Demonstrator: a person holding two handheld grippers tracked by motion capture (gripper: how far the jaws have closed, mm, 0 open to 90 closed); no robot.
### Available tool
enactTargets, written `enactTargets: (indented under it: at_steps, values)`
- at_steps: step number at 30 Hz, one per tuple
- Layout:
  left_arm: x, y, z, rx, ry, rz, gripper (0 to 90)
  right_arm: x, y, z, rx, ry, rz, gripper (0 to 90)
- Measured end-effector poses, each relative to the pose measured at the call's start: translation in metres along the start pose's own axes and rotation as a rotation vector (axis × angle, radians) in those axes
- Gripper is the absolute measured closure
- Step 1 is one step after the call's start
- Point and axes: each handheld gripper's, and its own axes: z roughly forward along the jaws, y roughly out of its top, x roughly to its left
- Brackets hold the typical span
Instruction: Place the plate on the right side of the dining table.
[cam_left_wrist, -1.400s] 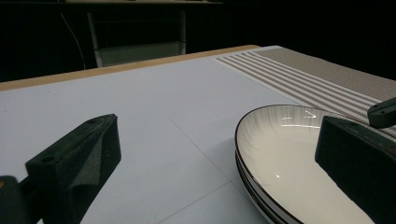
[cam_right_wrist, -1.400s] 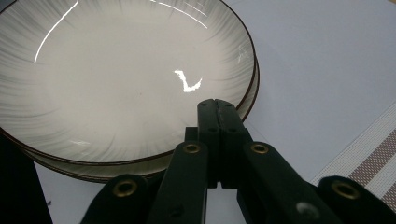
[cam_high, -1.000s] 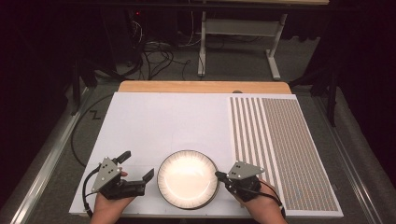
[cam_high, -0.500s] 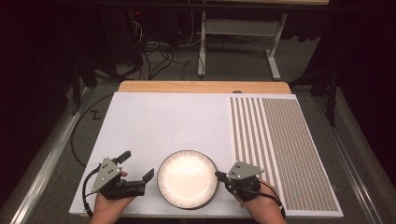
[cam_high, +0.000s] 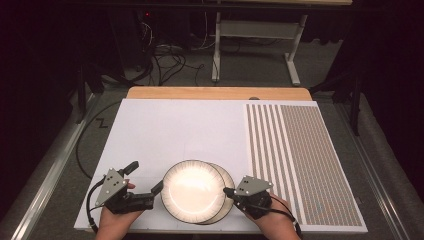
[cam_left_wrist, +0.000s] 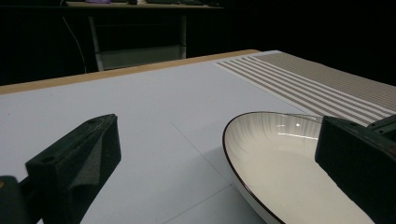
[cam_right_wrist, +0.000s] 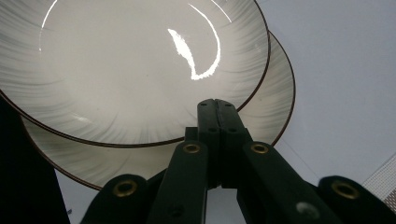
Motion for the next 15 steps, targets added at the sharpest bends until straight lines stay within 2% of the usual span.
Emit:
enactTargets:
  at_steps: [15]
  values:
    - [-0.0006,0.0005,-0.0001,-0.004,-0.001,-0.007,0.9,-0.0029,-0.0007,0.0022,0.001,0.021,0.012,90.0]
